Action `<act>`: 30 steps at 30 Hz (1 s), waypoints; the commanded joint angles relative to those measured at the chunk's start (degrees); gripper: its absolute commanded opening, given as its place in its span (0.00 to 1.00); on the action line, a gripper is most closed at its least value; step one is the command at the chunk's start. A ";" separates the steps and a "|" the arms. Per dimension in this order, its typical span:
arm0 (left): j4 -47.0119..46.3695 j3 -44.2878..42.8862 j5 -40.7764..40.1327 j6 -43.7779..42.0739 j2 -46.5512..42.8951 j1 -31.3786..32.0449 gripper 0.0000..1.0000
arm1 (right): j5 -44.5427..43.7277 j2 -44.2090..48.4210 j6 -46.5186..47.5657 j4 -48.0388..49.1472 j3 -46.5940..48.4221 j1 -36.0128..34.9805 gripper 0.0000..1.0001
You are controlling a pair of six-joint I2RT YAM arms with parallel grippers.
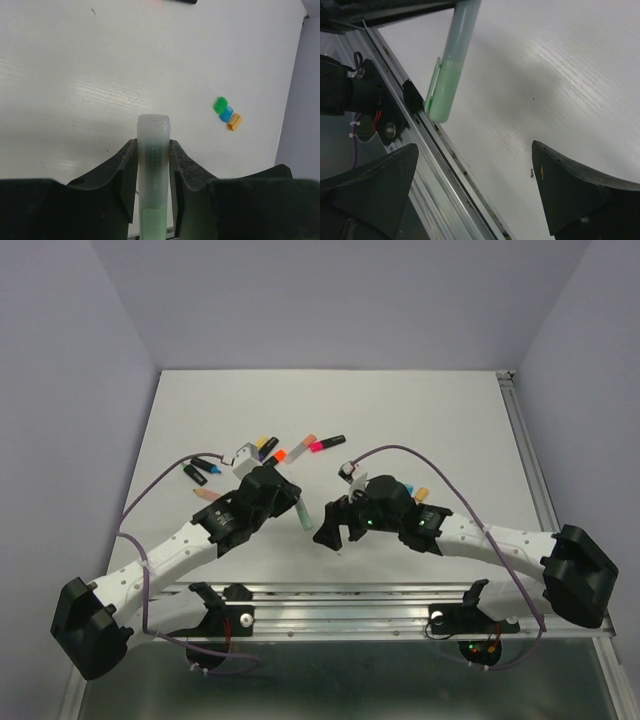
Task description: Open the pen caps
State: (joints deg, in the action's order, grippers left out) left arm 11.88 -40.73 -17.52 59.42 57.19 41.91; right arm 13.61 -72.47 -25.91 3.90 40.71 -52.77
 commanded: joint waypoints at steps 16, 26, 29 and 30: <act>2.27 -2.51 -9.46 11.77 3.10 6.34 0.00 | -12.55 -11.73 -3.53 5.25 12.29 -7.25 0.61; 2.36 -3.74 -11.48 11.86 3.19 6.52 0.00 | -12.46 -12.17 -4.76 4.09 12.29 -8.05 0.42; 2.19 -4.01 -11.66 11.16 3.63 6.60 0.00 | -12.20 -12.00 -4.50 4.62 12.03 -7.96 0.28; 1.92 -4.01 -11.57 10.64 3.63 6.60 0.00 | -11.76 -12.08 -4.50 4.97 11.94 -7.96 0.20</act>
State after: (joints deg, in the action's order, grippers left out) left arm 14.37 -42.17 -26.70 70.87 60.36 48.05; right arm 1.76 -84.95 -30.65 6.42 49.45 -60.12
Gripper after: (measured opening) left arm 0.368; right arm 0.318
